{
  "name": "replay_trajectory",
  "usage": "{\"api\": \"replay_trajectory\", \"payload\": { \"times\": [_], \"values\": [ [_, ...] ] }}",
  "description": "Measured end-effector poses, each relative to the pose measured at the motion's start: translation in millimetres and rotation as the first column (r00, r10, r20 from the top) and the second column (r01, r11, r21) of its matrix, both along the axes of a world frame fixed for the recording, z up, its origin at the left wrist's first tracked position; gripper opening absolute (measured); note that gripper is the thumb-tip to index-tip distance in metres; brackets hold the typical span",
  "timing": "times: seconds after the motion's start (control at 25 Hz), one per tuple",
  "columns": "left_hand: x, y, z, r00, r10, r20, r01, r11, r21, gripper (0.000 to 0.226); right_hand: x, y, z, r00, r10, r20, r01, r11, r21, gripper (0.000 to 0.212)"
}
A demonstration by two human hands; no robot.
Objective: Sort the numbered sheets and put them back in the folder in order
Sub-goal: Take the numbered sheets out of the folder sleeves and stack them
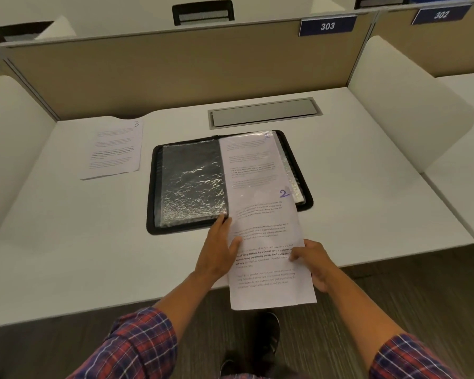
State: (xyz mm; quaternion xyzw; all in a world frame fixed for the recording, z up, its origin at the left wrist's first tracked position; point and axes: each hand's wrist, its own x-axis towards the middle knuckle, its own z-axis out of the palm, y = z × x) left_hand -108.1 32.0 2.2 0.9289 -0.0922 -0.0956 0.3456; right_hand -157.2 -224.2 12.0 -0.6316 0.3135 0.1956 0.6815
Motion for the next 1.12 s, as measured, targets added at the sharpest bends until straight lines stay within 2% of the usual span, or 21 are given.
{"api": "replay_trajectory", "payload": {
  "times": [0.08,0.2,0.32,0.36,0.52,0.6,0.8,1.0,1.12],
  "values": [
    [-11,-1,7,0.998,0.043,-0.042,-0.047,0.996,-0.079,0.070,-10,5,2,1.000,-0.003,0.017,0.002,1.000,0.008,0.034],
    [-23,-6,18,0.968,0.144,-0.204,-0.195,0.946,-0.258,0.072,-22,10,4,0.999,0.000,0.040,-0.001,1.000,0.022,0.036],
    [-26,-5,28,0.912,0.183,-0.366,-0.358,0.791,-0.497,0.042,-28,13,9,0.998,0.002,0.066,-0.003,1.000,0.010,0.034],
    [-26,-4,34,0.891,0.181,-0.416,-0.403,0.736,-0.544,0.038,-28,13,11,0.997,0.002,0.073,-0.002,1.000,0.008,0.034],
    [-24,3,35,0.806,0.233,-0.545,-0.572,0.547,-0.611,0.035,-22,16,18,0.995,-0.028,0.094,0.029,1.000,-0.007,0.031],
    [-18,6,34,0.790,0.271,-0.550,-0.603,0.502,-0.620,0.032,-14,18,22,0.994,-0.048,0.102,0.049,0.999,-0.014,0.028],
    [12,11,31,0.802,0.337,-0.494,-0.596,0.514,-0.617,0.020,23,22,24,0.991,-0.039,0.125,0.044,0.998,-0.040,0.017],
    [53,12,35,0.774,0.403,-0.488,-0.632,0.526,-0.569,0.017,72,26,19,0.976,0.037,0.214,-0.011,0.992,-0.122,0.019],
    [79,12,37,0.752,0.468,-0.464,-0.659,0.538,-0.525,0.013,102,27,18,0.968,0.084,0.236,-0.045,0.986,-0.163,0.013]
  ]
}}
